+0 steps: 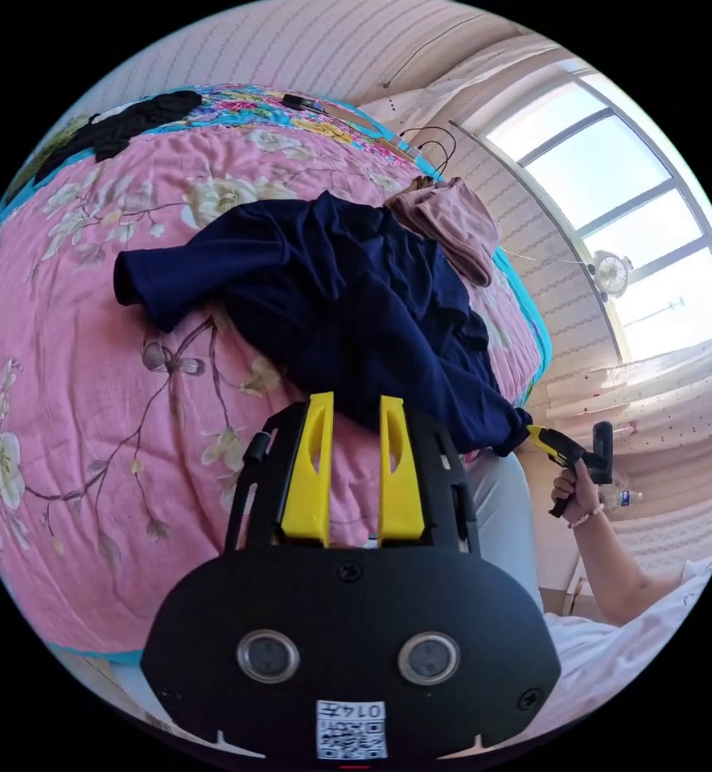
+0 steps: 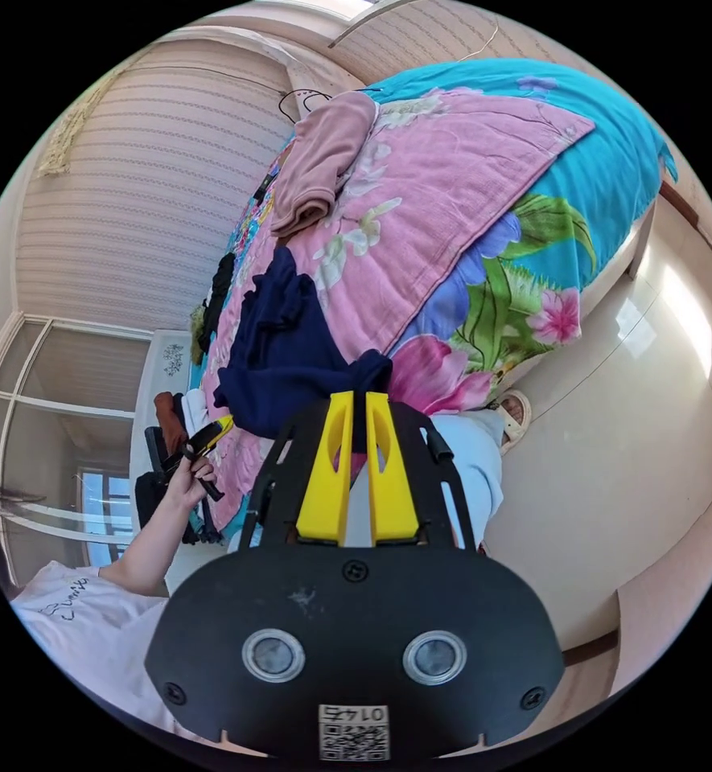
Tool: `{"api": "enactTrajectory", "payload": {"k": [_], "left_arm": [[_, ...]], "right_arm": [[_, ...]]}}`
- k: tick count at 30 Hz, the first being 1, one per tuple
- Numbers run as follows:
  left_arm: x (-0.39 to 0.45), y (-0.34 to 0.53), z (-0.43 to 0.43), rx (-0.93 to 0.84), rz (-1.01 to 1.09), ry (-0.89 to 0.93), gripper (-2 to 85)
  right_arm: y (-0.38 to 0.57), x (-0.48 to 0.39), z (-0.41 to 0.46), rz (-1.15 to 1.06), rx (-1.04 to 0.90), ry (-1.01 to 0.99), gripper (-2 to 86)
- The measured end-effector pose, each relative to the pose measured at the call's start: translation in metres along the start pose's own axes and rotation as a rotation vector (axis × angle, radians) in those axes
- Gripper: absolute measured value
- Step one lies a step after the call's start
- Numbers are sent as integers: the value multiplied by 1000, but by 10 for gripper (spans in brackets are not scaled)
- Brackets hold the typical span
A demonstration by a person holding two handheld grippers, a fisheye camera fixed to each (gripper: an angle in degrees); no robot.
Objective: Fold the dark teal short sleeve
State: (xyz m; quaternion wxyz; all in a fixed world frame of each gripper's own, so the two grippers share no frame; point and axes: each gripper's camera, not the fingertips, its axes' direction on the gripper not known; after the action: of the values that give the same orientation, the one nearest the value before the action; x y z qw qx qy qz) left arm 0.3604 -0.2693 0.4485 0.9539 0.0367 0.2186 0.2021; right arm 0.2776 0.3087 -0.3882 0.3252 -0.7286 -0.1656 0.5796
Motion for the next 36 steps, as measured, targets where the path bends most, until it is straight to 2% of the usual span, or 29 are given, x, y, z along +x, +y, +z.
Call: {"api": "enactTrajectory", "payload": {"k": [1, 4, 7, 10, 16, 19, 23, 27, 31, 36], "left_arm": [[0, -3, -1, -16, -13, 44, 16], [7, 9, -33, 40, 3, 106, -3], [12, 34, -77, 81, 45, 130, -8], [14, 92, -149, 133, 66, 186, -9], [10, 189, -192, 91, -24, 172, -10], [7, 215, -211, 147, -89, 224, -10], [17, 240, -280, 356, -64, 339, -10], [59, 235, -394, 630, 141, 371, -10], [116, 256, -505, 865, 365, 325, -10], [153, 309, -617, 1093, 529, 381, -10]], "right_arm": [[0, 2, 2, -17, -21, -25, 17], [-1, 6, 9, -27, -141, -71, 16], [3, 8, -9, -52, -97, -91, 15], [9, 15, -33, -48, -57, -193, 13], [34, 21, -54, -83, -143, -248, 11], [48, 16, -56, -122, -215, -243, 11], [58, 3, -84, -181, -168, -348, 9], [48, -39, -127, -306, -13, -556, 8], [39, -130, -184, -597, 107, -609, 6], [53, -213, -262, -854, 191, -847, 6]]}}
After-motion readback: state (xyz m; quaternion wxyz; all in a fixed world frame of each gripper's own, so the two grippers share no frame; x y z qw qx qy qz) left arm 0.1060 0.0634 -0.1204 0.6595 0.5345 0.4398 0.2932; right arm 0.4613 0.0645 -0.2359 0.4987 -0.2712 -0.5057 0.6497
